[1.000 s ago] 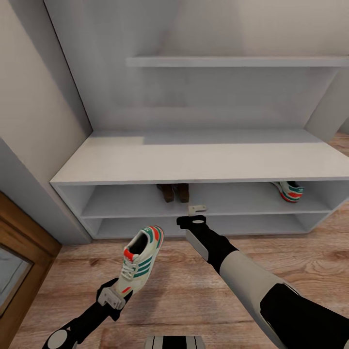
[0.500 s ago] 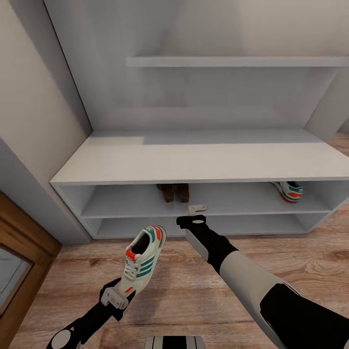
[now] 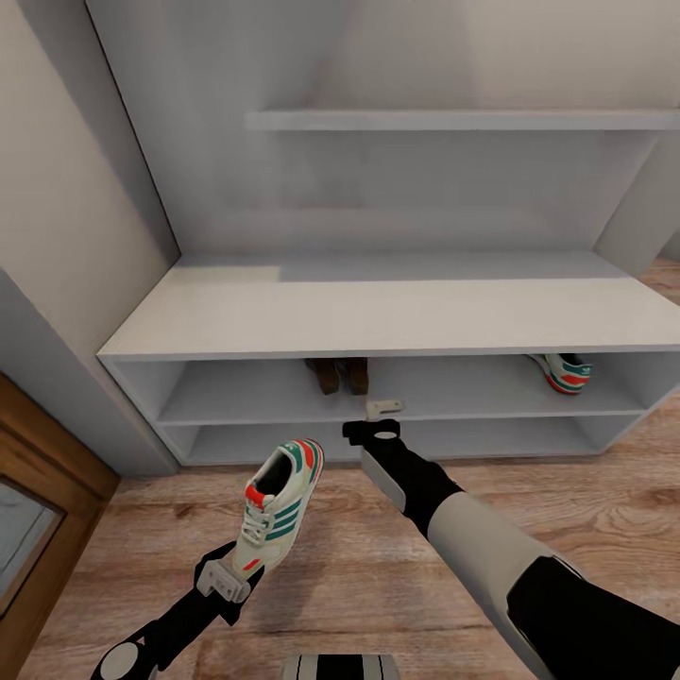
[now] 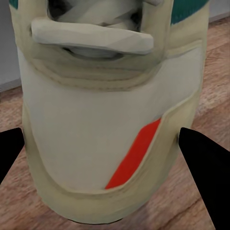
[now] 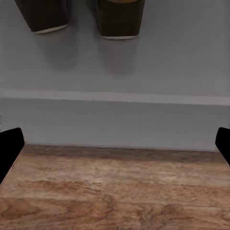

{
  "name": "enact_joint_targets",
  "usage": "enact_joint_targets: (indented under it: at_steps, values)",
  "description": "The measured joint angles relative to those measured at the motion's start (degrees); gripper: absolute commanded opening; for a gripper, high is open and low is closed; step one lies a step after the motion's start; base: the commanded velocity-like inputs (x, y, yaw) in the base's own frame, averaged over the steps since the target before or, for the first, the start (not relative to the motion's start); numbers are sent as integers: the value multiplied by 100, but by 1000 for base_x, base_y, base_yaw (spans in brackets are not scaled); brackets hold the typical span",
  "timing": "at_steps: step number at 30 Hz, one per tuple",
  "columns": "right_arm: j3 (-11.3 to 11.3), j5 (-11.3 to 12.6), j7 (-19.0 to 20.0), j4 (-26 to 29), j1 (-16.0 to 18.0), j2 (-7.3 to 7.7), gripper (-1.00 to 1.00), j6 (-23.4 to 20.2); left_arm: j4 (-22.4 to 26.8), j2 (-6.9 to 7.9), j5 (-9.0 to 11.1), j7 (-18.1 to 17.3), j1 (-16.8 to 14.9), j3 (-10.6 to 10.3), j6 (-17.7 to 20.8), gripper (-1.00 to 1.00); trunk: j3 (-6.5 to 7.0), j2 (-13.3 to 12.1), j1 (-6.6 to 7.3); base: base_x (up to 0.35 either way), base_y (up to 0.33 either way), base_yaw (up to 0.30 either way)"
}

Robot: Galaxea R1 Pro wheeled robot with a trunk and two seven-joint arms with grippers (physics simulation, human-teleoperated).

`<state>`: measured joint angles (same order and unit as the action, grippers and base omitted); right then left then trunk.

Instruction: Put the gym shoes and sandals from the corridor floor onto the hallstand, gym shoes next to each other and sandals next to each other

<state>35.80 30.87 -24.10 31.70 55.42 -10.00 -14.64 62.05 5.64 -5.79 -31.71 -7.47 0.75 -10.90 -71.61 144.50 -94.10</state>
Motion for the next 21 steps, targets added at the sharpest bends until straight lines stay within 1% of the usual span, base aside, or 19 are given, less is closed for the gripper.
enact_joint_targets:
  at_steps: [1,4,7,10,11,13,14,15,17,18,20,21]
  values:
    - [0,-1,0,0,-1,0,100,3,0,0,0,0,0,0,0,-100,0,0,0,0,0,0]
    - [61,-2,-1,41,-131,0,100,325,0,4,10,-4,0,2,0,-100,0,0,0,0,0,0]
    - [103,-5,-2,55,-174,0,100,449,0,5,13,-5,0,3,0,-100,0,0,0,0,0,0]
    - [306,-5,-14,99,-325,0,100,719,4,6,20,-13,0,4,0,-100,0,0,0,0,0,0]
    - [309,-8,-14,100,-327,0,100,722,4,6,20,-13,0,4,0,-100,0,0,0,0,0,0]
    - [490,-4,-24,201,-531,0,100,831,6,7,23,-19,0,4,0,-100,0,0,0,0,0,0]
    - [494,-9,-24,204,-536,0,100,833,6,7,23,-18,0,4,0,-100,0,0,0,0,0,0]
    - [572,-4,-30,300,-666,60,100,873,7,7,25,-22,0,4,0,-100,0,0,0,0,0,0]
    - [701,-7,-38,603,-938,268,100,926,13,9,28,-29,0,5,0,-100,0,0,0,0,0,0]
    - [704,-10,-38,610,-943,272,100,927,12,9,28,-29,0,4,0,-100,0,0,0,0,0,0]
    - [797,-9,-40,1024,-1190,570,100,939,21,12,30,-35,1,5,0,-100,0,0,0,0,0,0]
    - [800,-11,-39,1032,-1195,577,100,939,21,12,31,-35,0,4,0,-100,0,0,0,0,0,0]
